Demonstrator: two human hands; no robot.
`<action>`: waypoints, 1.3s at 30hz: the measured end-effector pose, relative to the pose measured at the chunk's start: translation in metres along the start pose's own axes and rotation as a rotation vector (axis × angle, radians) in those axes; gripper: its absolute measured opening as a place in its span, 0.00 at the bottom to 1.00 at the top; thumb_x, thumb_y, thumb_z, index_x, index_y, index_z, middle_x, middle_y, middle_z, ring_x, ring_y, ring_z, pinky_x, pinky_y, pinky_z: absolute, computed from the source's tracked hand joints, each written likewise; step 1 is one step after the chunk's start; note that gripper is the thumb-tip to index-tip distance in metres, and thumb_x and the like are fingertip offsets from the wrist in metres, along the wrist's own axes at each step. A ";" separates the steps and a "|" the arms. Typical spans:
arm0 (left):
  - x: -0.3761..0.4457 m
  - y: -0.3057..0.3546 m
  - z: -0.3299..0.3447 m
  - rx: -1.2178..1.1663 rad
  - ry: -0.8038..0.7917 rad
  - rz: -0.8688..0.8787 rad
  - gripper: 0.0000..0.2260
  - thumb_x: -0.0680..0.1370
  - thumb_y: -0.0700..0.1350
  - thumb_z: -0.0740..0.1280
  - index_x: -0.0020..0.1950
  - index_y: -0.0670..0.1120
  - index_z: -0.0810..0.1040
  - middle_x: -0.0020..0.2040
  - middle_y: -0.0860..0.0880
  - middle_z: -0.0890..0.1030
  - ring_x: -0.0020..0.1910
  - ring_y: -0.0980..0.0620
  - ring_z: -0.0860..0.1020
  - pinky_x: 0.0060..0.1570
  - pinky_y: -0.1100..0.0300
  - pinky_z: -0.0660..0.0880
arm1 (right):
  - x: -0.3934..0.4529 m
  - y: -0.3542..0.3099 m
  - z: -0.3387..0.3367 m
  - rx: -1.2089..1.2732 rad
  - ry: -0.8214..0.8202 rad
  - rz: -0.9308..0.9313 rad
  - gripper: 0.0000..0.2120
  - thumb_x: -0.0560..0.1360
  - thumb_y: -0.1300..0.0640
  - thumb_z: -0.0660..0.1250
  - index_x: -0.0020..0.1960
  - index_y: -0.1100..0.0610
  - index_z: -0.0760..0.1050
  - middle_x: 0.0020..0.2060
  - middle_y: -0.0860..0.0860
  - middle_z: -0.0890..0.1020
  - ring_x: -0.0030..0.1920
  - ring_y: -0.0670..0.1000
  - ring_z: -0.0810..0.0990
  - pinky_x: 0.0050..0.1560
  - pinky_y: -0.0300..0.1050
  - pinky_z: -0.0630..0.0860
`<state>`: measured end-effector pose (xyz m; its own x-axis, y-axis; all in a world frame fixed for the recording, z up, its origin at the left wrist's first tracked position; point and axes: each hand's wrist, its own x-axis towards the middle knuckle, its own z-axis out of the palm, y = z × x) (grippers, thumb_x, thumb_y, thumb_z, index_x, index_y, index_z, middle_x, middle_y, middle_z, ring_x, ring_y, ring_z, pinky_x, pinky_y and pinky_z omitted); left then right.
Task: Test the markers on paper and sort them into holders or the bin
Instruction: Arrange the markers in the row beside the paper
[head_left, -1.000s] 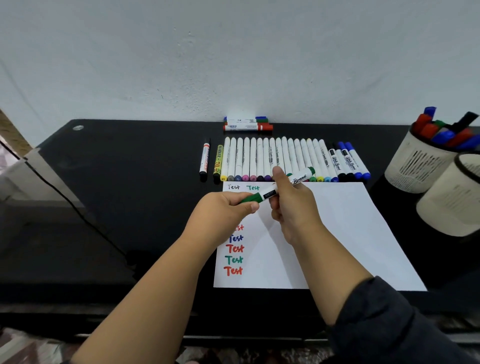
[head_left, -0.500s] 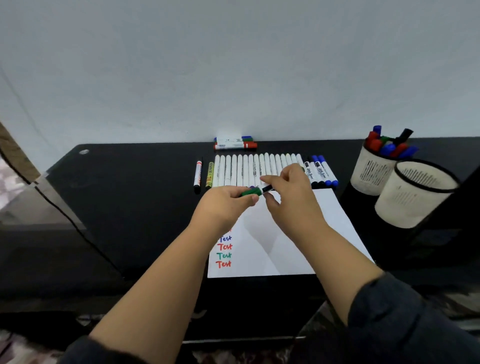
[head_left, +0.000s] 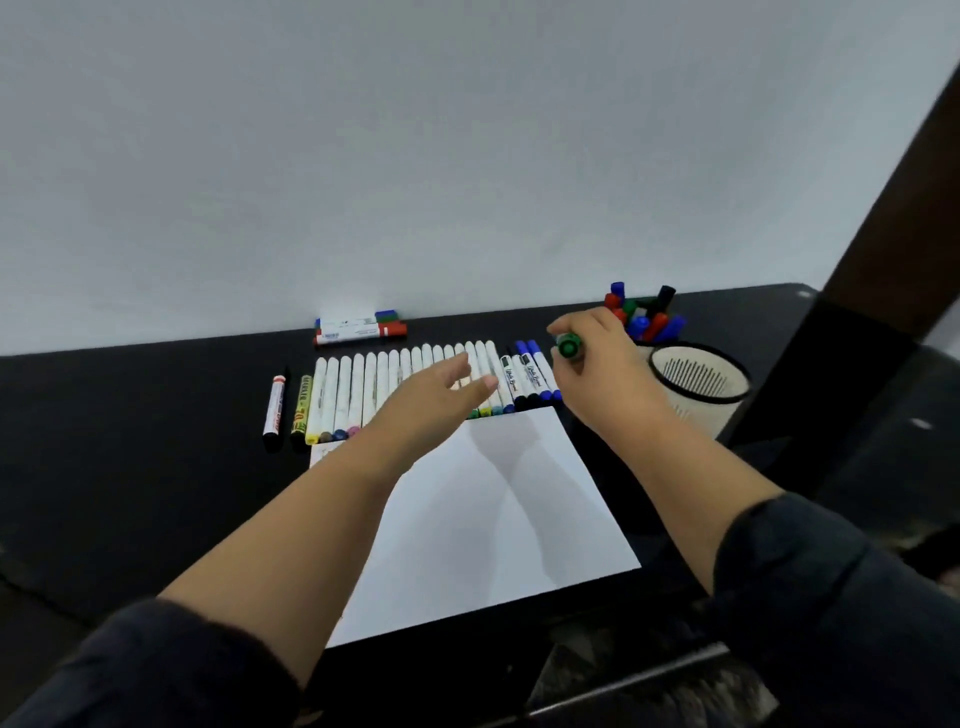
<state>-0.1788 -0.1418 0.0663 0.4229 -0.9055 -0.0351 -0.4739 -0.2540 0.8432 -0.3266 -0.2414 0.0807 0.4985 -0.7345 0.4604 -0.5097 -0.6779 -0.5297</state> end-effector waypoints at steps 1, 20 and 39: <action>0.010 0.000 0.007 0.041 -0.008 -0.007 0.27 0.78 0.58 0.61 0.75 0.52 0.60 0.73 0.55 0.66 0.70 0.54 0.65 0.64 0.58 0.61 | 0.003 0.008 -0.005 0.019 0.012 0.023 0.13 0.76 0.63 0.64 0.61 0.56 0.74 0.59 0.50 0.72 0.49 0.48 0.76 0.51 0.38 0.72; 0.107 -0.059 0.079 0.861 -0.059 0.047 0.31 0.81 0.59 0.48 0.77 0.44 0.44 0.78 0.46 0.43 0.76 0.50 0.43 0.73 0.55 0.43 | 0.062 0.083 -0.040 -0.122 -0.153 0.274 0.08 0.78 0.57 0.60 0.56 0.57 0.72 0.46 0.51 0.77 0.46 0.51 0.76 0.45 0.43 0.70; 0.108 -0.071 0.085 0.850 0.050 0.082 0.30 0.80 0.60 0.49 0.78 0.47 0.48 0.78 0.50 0.46 0.76 0.53 0.44 0.73 0.57 0.42 | 0.078 0.089 -0.031 -0.293 -0.210 0.237 0.14 0.79 0.53 0.61 0.61 0.59 0.70 0.51 0.55 0.78 0.49 0.53 0.76 0.46 0.45 0.72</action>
<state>-0.1651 -0.2508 -0.0432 0.3863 -0.9211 0.0490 -0.9143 -0.3754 0.1521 -0.3549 -0.3594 0.0915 0.4606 -0.8694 0.1791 -0.7895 -0.4935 -0.3649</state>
